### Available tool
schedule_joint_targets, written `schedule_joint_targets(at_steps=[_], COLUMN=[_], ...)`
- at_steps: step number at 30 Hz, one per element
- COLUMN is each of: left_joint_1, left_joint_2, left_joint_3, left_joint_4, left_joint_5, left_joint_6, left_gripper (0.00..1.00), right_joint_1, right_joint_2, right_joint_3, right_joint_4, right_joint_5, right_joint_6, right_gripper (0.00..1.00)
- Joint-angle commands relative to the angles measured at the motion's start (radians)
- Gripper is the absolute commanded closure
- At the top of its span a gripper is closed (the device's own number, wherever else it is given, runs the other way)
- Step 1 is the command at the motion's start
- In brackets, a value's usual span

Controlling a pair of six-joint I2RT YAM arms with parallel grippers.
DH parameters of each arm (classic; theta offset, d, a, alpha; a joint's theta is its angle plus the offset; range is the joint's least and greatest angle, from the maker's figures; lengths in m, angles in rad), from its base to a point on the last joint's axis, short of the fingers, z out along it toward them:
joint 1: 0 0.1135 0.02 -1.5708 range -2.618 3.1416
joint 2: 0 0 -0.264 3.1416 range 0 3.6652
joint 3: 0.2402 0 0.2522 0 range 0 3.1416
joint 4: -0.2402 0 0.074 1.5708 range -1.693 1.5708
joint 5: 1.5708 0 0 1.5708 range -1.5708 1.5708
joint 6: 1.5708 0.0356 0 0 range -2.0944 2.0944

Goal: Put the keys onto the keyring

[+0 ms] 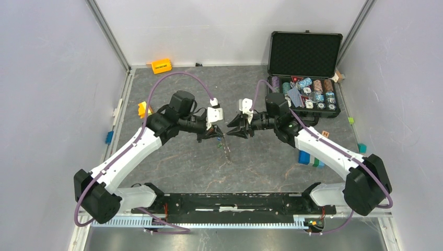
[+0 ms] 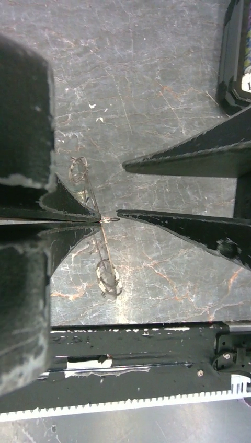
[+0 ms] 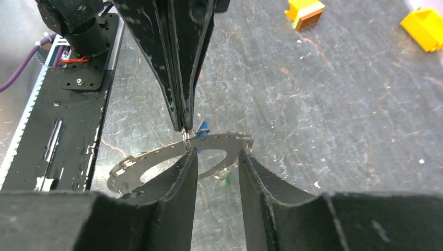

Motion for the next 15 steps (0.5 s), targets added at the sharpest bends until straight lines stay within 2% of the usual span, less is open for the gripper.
schedule_joint_targets(at_steps=[1, 7, 15], left_joint_1=[-0.019, -0.038, -0.052], left_joint_2=[0.013, 0.019, 0.021], left_joint_3=[0.082, 0.104, 0.111], left_joint_4=[-0.082, -0.099, -0.099], left_joint_5=[-0.061, -0.106, -0.112], left_joint_6=[0.060, 0.057, 0.047], left_gripper=[0.98, 0.98, 0.98], right_joint_1=[0.006, 0.023, 0.036], right_joint_2=[-0.033, -0.029, -0.016], right_joint_3=[0.096, 0.084, 0.053], right_joint_4=[-0.090, -0.096, -0.067], right_joint_5=[-0.022, -0.095, -0.099], right_joint_6=[-0.072, -0.076, -0.045], right_gripper=[0.59, 0.59, 0.63])
